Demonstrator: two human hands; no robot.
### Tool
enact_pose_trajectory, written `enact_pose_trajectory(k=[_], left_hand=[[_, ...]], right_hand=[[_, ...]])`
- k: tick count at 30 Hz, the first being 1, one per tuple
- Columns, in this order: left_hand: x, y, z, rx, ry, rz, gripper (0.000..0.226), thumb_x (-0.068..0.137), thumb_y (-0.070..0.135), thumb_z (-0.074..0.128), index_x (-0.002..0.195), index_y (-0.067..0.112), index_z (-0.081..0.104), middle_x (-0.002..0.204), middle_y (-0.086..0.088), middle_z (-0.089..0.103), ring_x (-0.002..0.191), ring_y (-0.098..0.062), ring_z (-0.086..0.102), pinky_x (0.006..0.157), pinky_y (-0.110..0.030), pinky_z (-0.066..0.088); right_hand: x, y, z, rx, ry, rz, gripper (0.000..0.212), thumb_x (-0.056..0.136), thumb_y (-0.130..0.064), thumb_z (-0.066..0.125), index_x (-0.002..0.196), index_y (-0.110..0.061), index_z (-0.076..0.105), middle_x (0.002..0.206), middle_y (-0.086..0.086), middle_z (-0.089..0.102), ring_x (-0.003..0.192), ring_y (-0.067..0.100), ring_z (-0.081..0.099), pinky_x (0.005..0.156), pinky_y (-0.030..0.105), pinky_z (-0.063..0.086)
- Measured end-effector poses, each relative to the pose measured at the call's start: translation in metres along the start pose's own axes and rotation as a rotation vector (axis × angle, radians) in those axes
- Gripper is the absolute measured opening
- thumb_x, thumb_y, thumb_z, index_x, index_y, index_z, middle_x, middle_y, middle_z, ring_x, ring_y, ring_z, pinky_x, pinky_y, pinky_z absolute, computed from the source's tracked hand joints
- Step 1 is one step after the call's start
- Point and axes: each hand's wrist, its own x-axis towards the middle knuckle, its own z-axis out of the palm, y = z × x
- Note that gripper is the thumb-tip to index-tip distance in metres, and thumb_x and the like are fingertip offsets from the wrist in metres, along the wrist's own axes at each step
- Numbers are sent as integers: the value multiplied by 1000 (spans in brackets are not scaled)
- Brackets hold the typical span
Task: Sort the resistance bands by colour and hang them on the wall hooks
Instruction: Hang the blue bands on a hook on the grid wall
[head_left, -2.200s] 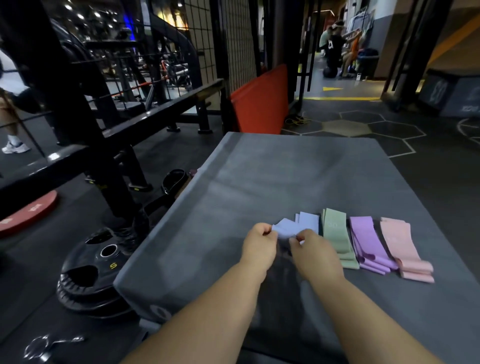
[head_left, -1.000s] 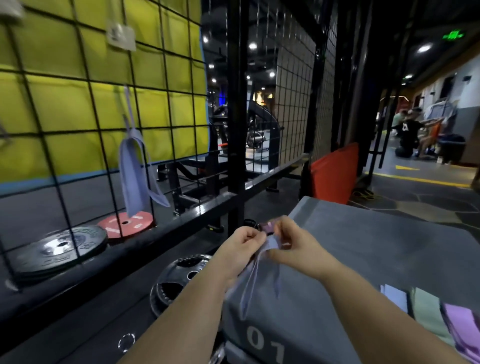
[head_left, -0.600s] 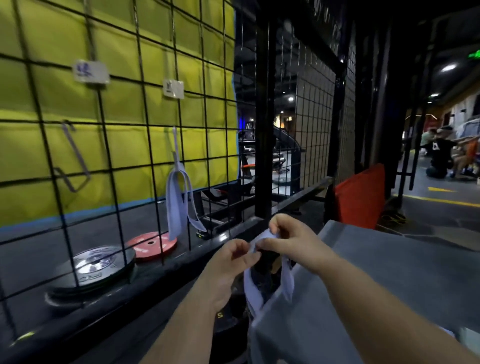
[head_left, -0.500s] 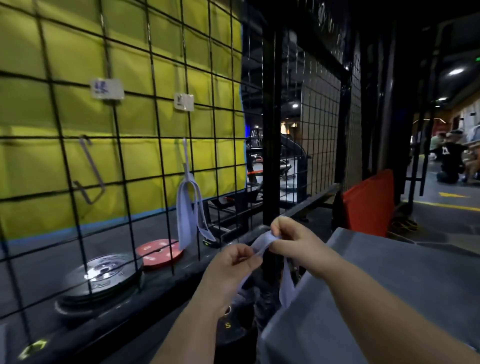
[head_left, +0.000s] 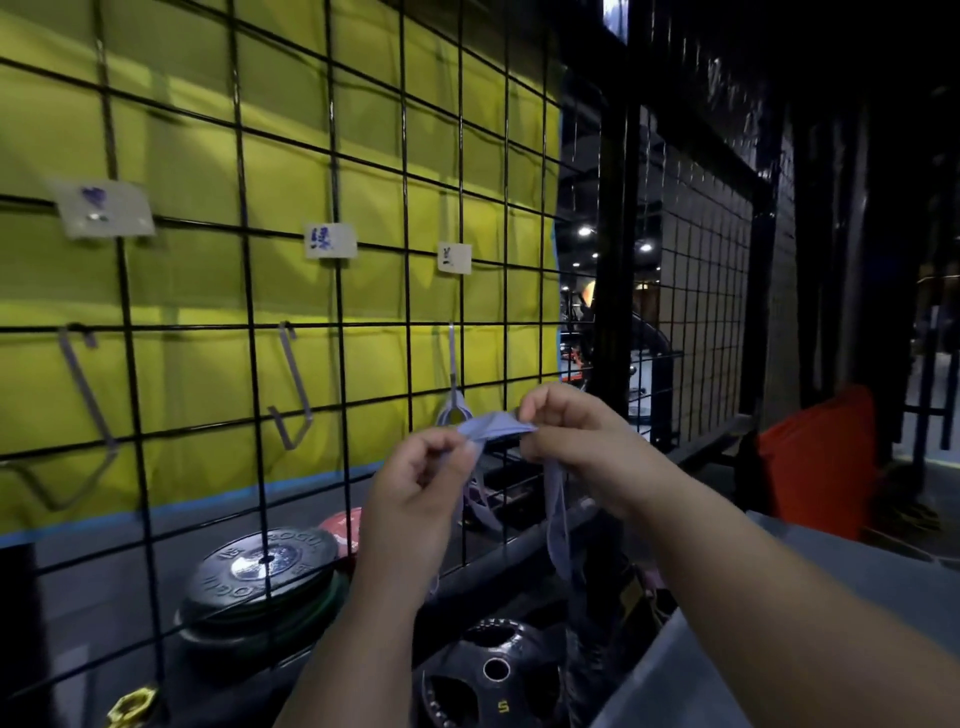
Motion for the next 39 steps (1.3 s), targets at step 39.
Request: enact_pose_trajectory(k=[39], left_hand=[[35,-25,21,738,233,245,21,88,9,62,105,16,73,91,-5,69,74,-21,56,58,-24,31]], right_hand=[[62,47,14,196,179,150,17,91,-1,54,80,-11,62,75,8,66,66,18,61,60,27,47]])
